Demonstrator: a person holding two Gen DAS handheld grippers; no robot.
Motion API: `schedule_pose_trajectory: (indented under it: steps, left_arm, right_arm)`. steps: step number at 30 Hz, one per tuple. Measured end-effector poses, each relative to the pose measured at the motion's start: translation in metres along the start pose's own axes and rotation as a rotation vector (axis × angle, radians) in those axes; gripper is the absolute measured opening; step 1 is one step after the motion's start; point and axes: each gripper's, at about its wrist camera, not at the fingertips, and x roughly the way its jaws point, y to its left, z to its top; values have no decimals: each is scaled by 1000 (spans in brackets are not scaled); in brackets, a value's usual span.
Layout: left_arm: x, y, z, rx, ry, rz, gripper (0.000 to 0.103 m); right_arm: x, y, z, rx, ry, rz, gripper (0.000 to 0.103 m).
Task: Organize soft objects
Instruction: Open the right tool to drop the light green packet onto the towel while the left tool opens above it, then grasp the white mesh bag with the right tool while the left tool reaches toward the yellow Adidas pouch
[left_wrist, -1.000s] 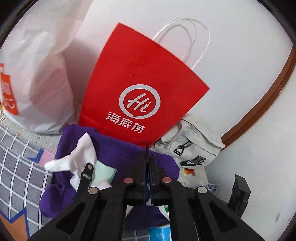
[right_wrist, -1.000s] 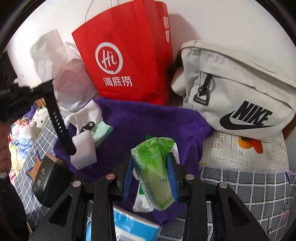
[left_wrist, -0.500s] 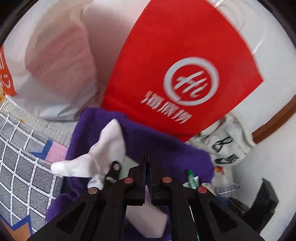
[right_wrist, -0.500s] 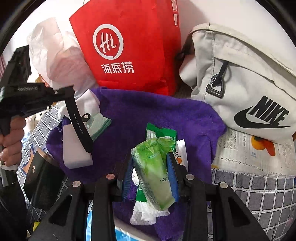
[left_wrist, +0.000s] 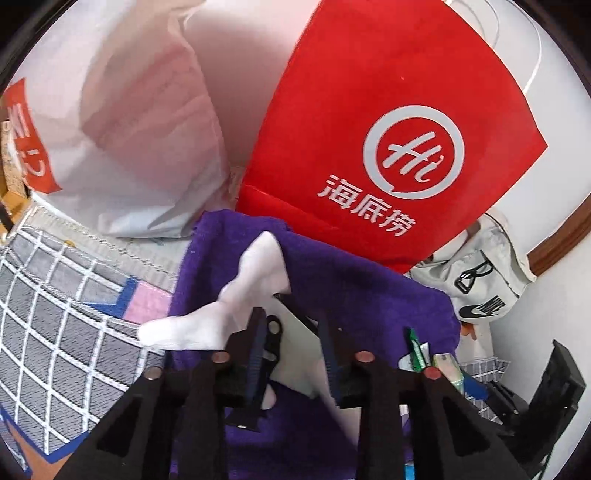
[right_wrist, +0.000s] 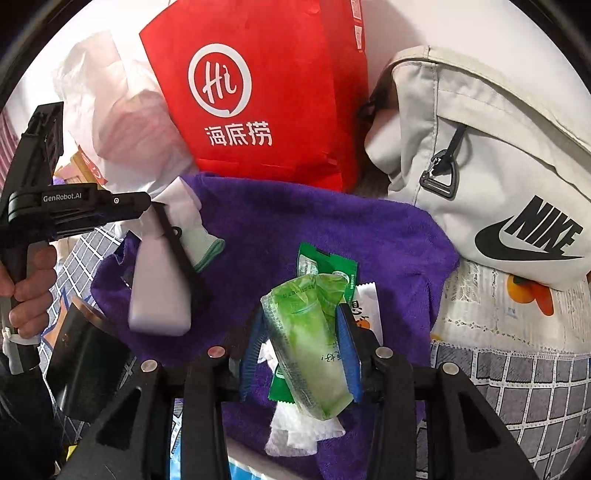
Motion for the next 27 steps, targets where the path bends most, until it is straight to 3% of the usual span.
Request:
schedule_pose_trajectory:
  steps: [3,10,22,27]
  left_arm:
    - [-6,5,-1,-13,1,10,35]
    - [-38,8,-13,2,-28,10,42]
    - [-117,21,-70,31,-103,26,47]
    - [-144,31,-103,52,-100,20,47]
  right_arm:
    - [-8,2,2,4,-16,4,59]
    - [-45,19,2,-6,-83,-9,71]
    - [-103,61,-46,64,-140,23,72]
    - [-118,78,-74,95,-133,46,72]
